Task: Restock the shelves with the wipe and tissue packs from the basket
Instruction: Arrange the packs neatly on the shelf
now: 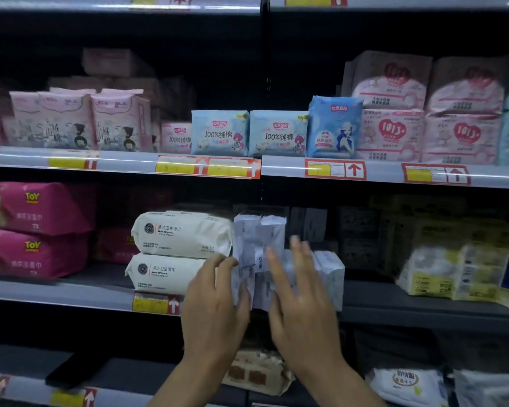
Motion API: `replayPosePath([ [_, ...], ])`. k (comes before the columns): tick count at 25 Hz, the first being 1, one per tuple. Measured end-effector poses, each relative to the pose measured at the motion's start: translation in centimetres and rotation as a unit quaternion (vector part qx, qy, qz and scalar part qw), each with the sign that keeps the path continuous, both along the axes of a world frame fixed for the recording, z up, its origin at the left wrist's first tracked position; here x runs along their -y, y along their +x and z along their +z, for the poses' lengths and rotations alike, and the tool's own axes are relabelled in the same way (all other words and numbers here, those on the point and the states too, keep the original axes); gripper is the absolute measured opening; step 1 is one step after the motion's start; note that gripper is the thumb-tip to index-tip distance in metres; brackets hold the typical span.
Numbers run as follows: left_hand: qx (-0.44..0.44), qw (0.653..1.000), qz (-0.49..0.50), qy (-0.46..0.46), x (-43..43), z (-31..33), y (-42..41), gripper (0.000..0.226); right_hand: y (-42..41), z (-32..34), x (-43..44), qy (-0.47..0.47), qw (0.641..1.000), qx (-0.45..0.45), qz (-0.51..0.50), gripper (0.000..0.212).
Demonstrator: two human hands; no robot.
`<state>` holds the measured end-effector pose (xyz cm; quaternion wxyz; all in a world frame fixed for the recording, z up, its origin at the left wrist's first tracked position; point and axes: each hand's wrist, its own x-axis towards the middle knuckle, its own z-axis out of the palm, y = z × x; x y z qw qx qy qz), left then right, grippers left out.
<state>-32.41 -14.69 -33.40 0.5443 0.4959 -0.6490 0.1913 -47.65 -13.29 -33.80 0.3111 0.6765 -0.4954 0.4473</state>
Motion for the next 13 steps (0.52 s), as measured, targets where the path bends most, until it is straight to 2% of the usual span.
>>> replayPosePath([
  [2, 0.074, 0.993, 0.021, -0.086, 1.1, 0.4, 0.4, 0.043, 0.7, 0.1, 1.4, -0.012, 0.997, -0.067, 0.022, 0.073],
  [4, 0.182, 0.98, 0.037, -0.077, 2.5, 0.8, 0.4, 0.057, 0.4, 0.2, 3.2, 0.004, 0.998, -0.064, 0.018, 0.068],
  [6, 0.232, 0.971, 0.045, -0.045, 4.1, 0.4, 0.1, 0.063, -0.2, -0.1, 4.4, 0.035, 0.997, -0.056, 0.039, 0.078],
  [8, 0.221, 0.974, 0.049, -0.019, 5.3, -0.1, -0.3, 0.063, -0.4, 0.0, 5.1, 0.064, 0.995, -0.052, 0.06, 0.087],
  [11, 0.202, 0.978, 0.041, 0.014, 5.1, 0.1, -0.5, 0.063, 0.1, 0.6, 4.6, 0.092, 0.992, -0.055, 0.069, 0.082],
  [13, 0.19, 0.981, 0.037, 0.027, 3.8, 0.3, -0.5, 0.063, -0.3, 0.8, 3.3, 0.077, 0.993, -0.057, 0.071, 0.076],
])
